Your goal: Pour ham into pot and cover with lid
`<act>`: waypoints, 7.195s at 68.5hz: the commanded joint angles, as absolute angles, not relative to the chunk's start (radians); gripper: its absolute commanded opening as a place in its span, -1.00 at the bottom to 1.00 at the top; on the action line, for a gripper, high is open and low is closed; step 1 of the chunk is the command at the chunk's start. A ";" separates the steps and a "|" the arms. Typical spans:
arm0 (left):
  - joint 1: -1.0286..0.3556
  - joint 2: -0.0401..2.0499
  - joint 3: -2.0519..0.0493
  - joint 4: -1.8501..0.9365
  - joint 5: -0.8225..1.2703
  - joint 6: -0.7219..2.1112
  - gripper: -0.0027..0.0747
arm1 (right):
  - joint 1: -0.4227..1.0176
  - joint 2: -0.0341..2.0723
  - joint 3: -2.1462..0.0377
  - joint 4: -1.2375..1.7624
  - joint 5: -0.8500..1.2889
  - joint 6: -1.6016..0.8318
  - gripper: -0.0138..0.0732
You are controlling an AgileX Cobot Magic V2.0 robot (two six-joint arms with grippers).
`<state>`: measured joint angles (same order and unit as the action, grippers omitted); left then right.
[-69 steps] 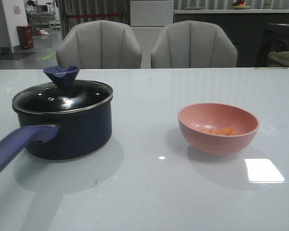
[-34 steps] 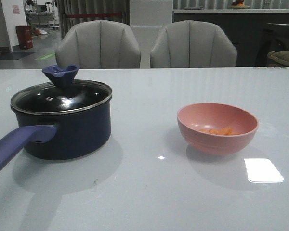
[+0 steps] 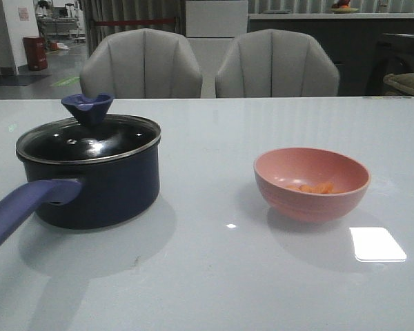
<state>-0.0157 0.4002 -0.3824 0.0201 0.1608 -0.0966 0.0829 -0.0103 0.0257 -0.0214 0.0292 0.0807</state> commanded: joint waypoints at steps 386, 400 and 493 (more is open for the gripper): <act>0.147 1.736 -1.150 -0.080 0.687 0.012 0.65 | 0.077 -0.031 0.021 -0.034 -0.048 0.076 -0.32; 0.107 1.734 -1.190 -0.069 0.696 0.021 0.69 | 0.077 -0.031 0.021 -0.034 -0.048 0.076 -0.32; -0.227 0.409 -0.447 -0.133 0.215 0.031 0.69 | 0.077 -0.030 0.021 -0.034 -0.049 0.076 -0.32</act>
<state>-0.2174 0.4963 -0.4843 -0.1023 0.3539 0.0304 0.0807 -0.0103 0.0257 -0.0214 0.0308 0.0807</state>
